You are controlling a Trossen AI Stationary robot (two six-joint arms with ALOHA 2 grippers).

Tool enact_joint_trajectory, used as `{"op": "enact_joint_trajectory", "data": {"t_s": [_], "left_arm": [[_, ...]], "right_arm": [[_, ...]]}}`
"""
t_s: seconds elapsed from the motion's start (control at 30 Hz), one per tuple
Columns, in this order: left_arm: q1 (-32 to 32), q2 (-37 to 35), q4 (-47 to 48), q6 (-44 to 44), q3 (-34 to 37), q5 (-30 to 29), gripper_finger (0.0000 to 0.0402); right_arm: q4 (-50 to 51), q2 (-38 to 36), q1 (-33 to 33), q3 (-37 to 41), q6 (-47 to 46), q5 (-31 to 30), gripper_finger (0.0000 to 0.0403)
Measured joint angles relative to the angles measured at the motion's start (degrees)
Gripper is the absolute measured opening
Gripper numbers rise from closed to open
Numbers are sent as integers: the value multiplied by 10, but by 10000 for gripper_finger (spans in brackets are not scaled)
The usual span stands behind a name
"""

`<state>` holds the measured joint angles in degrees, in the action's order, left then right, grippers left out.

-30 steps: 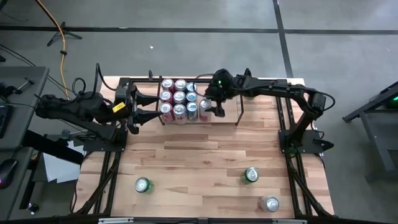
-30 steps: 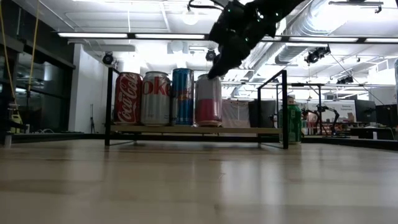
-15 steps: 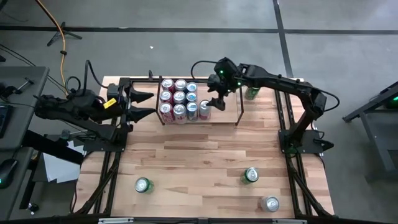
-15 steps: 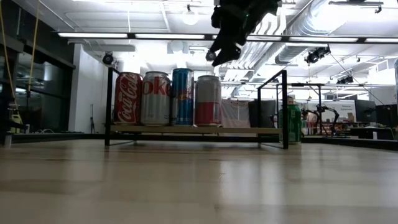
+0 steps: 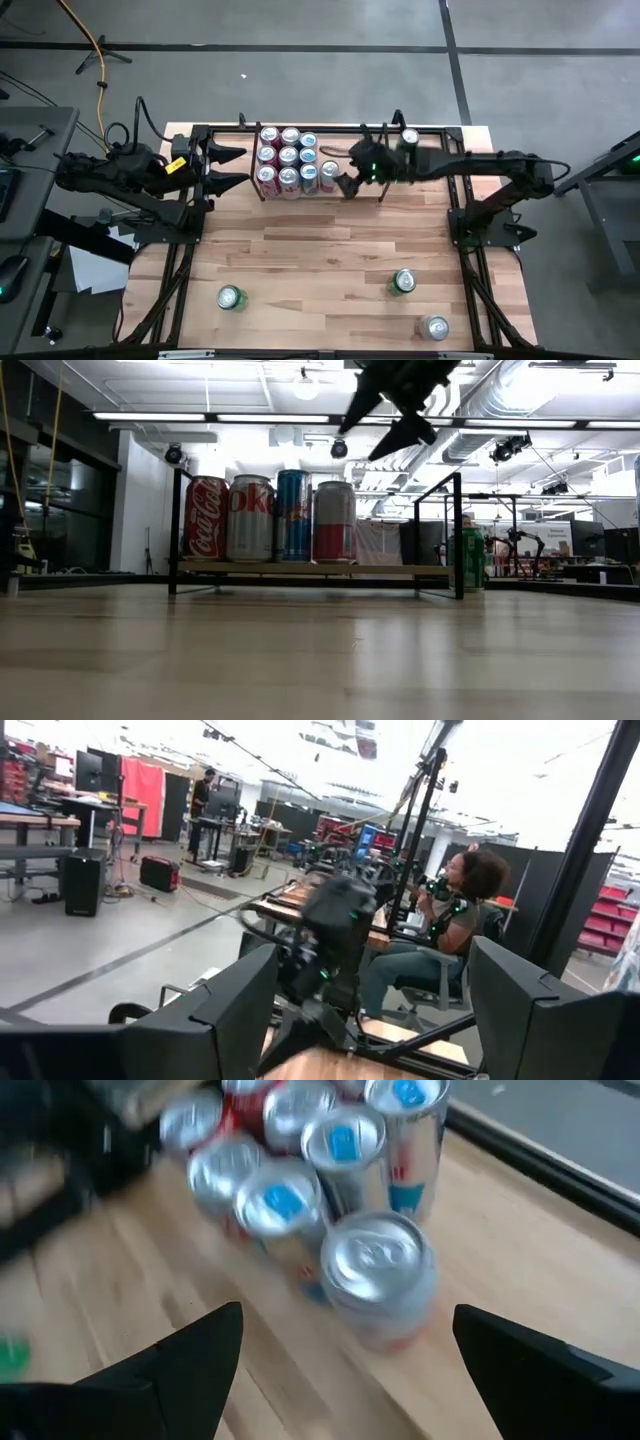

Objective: Place canned beverage on shelf
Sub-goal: Put the left pink soda can on the shelf

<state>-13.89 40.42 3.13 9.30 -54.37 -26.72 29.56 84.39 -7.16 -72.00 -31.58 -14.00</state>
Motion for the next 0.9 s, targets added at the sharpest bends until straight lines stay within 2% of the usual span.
{"op": "enact_joint_trajectory", "data": {"t_s": [0.1,0.2,0.37,0.9], "left_arm": [[0,0,-1,0,0,-9,234],[0,0,-2,0,0,-11,234],[0,0,-16,0,0,-11,234],[0,0,-19,11,0,-11,234]], "right_arm": [[-45,28,30,4,-71,-91,346],[-39,68,36,-11,-137,-159,346],[-33,123,23,-40,-199,-175,346],[13,191,11,-90,-223,-173,346]]}}
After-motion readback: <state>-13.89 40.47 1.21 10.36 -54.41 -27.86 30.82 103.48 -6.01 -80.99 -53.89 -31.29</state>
